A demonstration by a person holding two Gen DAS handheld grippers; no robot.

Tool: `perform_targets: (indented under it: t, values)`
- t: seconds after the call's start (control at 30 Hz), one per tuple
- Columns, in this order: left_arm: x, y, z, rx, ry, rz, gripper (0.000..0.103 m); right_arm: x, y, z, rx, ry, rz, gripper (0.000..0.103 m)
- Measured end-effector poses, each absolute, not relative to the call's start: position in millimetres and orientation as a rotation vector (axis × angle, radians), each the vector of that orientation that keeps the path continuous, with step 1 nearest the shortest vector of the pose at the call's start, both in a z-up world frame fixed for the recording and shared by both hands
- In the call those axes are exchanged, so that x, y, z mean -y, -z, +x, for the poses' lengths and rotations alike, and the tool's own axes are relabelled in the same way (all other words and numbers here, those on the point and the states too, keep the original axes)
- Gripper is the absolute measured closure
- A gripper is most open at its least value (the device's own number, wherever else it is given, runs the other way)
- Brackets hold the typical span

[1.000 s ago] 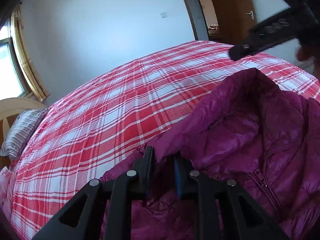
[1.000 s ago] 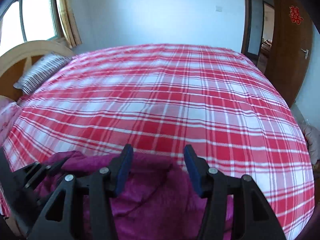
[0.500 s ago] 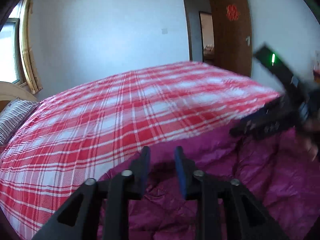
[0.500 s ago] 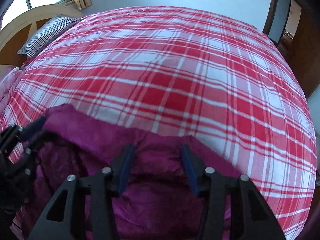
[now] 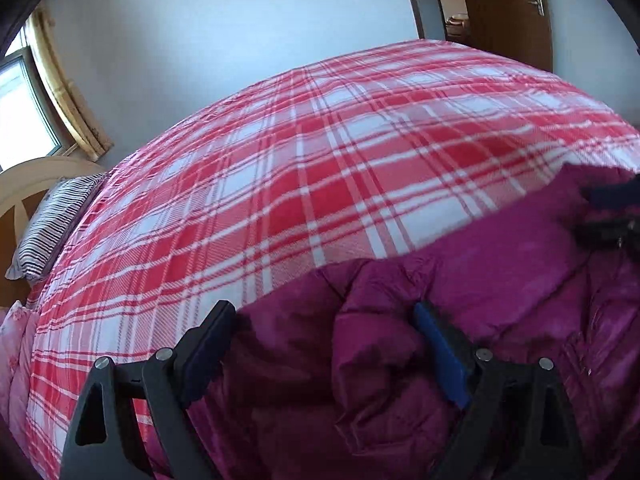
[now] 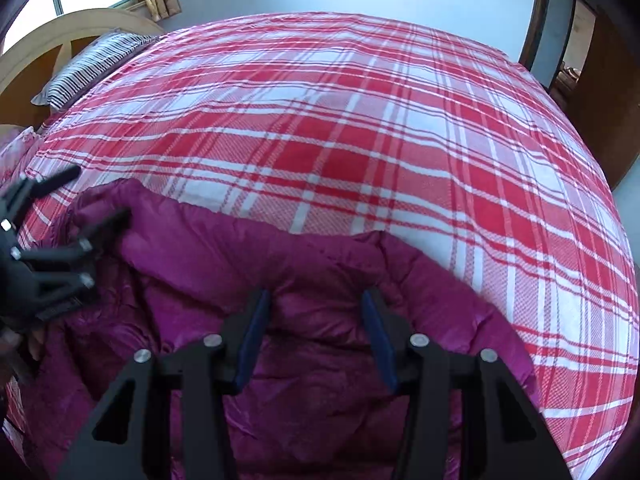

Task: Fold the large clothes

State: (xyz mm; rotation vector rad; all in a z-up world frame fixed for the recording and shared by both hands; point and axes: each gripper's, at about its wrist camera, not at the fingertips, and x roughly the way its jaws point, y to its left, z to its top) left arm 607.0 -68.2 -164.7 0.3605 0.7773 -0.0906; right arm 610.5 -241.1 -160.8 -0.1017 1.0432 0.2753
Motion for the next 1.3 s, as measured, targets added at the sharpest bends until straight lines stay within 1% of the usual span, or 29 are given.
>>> perform_targets:
  t: [0.17,0.3,0.4,0.47,0.53,0.57,0.63,0.67,0.7,0.77,0.87,0.97,1.03,1.13,1.17,1.2,1.23,1.3]
  values:
    - [67,161,602,-0.768,0.083,0.355,0.013,237,172,606,-1.008,-0.248,-0.122,0.051]
    - [62,118,591,-0.659,0.088,0.23,0.013,231,178,597,-0.934,-0.214,-0.171,0.051]
    - [79,98,587,-0.605,0.125,0.241,0.013,231,180,595,-0.905,-0.207,-0.177,0.051]
    - [92,104,591,-0.625,0.131,0.297,0.013,231,180,595,-0.905,-0.209,-0.174,0.051]
    - [99,125,598,-0.696,0.128,0.331,0.013,232,180,596,-0.904,-0.216,-0.159,0.051]
    - [99,137,602,-0.736,0.115,0.34,0.013,233,180,596,-0.903,-0.219,-0.153,0.051]
    - [94,172,614,-0.873,0.111,0.345,0.012,234,180,595,-0.896,-0.222,-0.143,0.051]
    - [86,174,615,-0.869,0.117,0.29,0.004,234,180,595,-0.893,-0.224,-0.14,0.051]
    - [78,174,619,-0.88,0.103,0.238,0.001,233,180,595,-0.89,-0.224,-0.143,0.051]
    - [72,176,623,-0.894,0.12,0.192,0.001,231,180,594,-0.891,-0.217,-0.156,0.051]
    - [73,175,619,-0.876,0.118,0.192,0.001,229,168,591,-0.91,-0.231,-0.173,0.051]
    - [74,176,619,-0.864,0.113,0.194,0.001,236,132,582,-0.824,-0.263,-0.063,0.051]
    - [74,177,619,-0.86,0.114,0.188,0.001,236,120,584,-0.785,-0.241,-0.038,0.051]
    - [73,179,620,-0.855,0.116,0.181,0.001,230,135,602,-0.857,-0.213,-0.044,0.051]
    - [72,179,620,-0.854,0.116,0.178,0.001,230,147,607,-0.892,-0.199,-0.048,0.052]
    - [72,178,620,-0.852,0.117,0.177,0.001,231,158,611,-0.923,-0.185,-0.054,0.059]
    - [72,178,620,-0.85,0.118,0.176,0.001,233,171,612,-0.946,-0.18,-0.055,0.059]
    - [71,178,620,-0.852,0.122,0.169,0.001,239,178,606,-0.908,-0.197,-0.034,0.059]
